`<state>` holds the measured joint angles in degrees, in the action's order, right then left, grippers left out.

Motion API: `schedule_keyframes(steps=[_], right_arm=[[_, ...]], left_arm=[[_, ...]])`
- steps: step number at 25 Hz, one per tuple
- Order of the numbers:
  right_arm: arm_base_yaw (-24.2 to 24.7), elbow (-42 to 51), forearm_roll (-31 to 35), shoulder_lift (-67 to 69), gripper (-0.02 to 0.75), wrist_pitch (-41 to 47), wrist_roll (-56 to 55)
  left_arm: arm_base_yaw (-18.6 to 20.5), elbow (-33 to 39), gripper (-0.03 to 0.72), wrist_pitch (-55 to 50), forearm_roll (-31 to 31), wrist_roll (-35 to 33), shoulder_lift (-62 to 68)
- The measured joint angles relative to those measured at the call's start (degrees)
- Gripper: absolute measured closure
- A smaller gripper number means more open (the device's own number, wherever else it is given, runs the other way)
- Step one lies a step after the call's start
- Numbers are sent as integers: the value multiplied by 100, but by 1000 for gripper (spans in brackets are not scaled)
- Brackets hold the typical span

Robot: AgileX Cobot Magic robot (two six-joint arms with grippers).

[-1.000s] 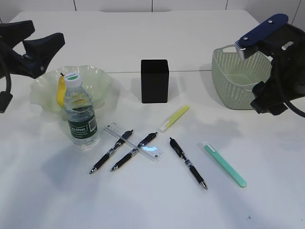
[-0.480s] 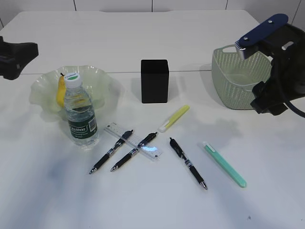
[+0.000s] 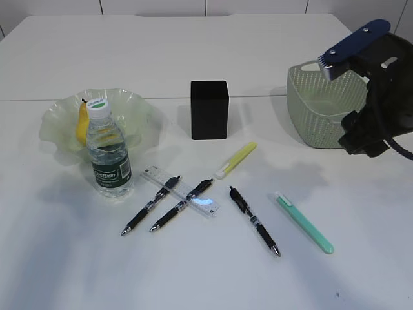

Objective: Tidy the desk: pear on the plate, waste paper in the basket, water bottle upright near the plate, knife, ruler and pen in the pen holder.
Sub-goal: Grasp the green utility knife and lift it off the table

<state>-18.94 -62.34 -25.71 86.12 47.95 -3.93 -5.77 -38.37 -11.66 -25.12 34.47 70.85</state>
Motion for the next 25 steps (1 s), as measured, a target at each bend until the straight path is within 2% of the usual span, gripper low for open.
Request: schedule_keyframes(steps=[2, 4, 11, 13, 19, 25], right_arm=[[0, 0, 29, 0, 201, 23, 0], [0, 0, 84, 0, 201, 36, 0], [0, 0, 239, 0, 201, 134, -3], [0, 0, 246, 0, 201, 149, -3], [0, 0, 252, 0, 201, 55, -83], [0, 0, 460, 0, 201, -60, -329]], left_arm=[[-19, -289, 179, -690, 193, -190, 0], [-13, -634, 181, -1410, 583, -745, 0], [-13, -1280, 183, -3300, 2812, -3091, 140], [-22, -1309, 183, -3766, 3193, -3403, 325], [-22, -1317, 184, -4173, 3345, -3575, 507], [-22, -1321, 193, -4147, 2823, -3592, 507]])
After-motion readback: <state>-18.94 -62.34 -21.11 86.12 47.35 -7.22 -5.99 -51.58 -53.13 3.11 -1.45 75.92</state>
